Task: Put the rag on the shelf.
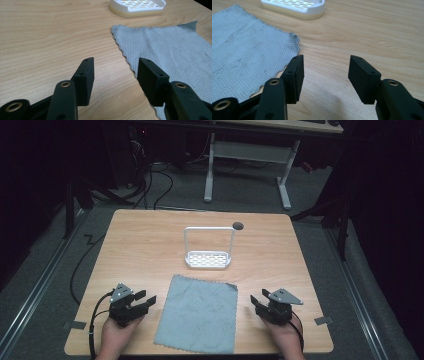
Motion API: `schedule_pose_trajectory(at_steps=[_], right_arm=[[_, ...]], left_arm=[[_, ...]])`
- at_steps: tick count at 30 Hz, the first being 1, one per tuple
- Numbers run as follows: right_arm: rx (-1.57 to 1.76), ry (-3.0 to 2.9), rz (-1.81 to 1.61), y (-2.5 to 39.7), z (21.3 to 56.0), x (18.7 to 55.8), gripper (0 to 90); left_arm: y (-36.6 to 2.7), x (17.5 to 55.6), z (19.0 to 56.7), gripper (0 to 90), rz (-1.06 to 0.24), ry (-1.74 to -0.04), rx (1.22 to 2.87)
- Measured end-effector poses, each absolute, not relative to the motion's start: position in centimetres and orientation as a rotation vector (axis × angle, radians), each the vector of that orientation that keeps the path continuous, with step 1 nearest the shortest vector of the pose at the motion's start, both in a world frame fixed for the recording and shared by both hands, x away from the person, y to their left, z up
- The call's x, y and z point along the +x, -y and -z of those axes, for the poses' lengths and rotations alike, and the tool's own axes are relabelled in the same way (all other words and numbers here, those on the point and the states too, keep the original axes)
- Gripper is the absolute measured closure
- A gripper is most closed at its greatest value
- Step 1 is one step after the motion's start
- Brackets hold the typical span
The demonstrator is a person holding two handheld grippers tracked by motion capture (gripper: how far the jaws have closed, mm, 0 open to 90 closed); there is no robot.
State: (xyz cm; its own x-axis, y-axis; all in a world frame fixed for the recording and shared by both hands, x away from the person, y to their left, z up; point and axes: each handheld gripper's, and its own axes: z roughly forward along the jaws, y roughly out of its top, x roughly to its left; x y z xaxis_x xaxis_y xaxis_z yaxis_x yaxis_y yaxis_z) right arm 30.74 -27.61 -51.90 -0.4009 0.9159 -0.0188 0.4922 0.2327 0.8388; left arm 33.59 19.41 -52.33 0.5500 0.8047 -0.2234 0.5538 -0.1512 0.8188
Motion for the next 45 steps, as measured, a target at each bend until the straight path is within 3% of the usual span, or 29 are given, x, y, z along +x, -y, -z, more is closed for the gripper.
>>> schedule_pose_trajectory(at_steps=[13, 18, 20, 23, 24, 33, 45], right_arm=[[1.294, -1.987, -1.1, 27.6, 51.7, 30.6, 50.2], [1.247, -2.034, -1.124, 26.2, 51.4, 30.5, 57.3], [1.22, -2.071, -1.161, 25.2, 51.3, 30.4, 65.1], [1.165, -2.13, -1.156, 23.4, 51.2, 30.4, 86.8], [1.146, -2.153, -1.157, 22.8, 51.2, 30.3, 90.0], [1.11, -2.308, -1.015, 20.3, 52.9, 31.5, 90.0], [1.167, -2.322, -1.014, 22.7, 52.9, 29.0, 90.0]], left_arm=[[-18.3, 33.8, 52.4, 57.0, -0.303, -1.087, 1.891], [-16.1, 34.1, 51.8, 68.8, -0.238, -1.022, 1.946], [-15.1, 34.1, 51.6, 75.8, -0.25, -0.989, 1.988], [-13.8, 34.2, 51.9, 87.1, -0.251, -0.952, 2.041], [-13.4, 34.2, 52.1, 89.4, -0.247, -0.944, 2.052], [-12.9, 32.9, 53.1, 90.0, -0.199, -0.916, 2.121], [-12.6, 28.4, 53.0, 86.2, -0.035, -0.764, 2.17]])
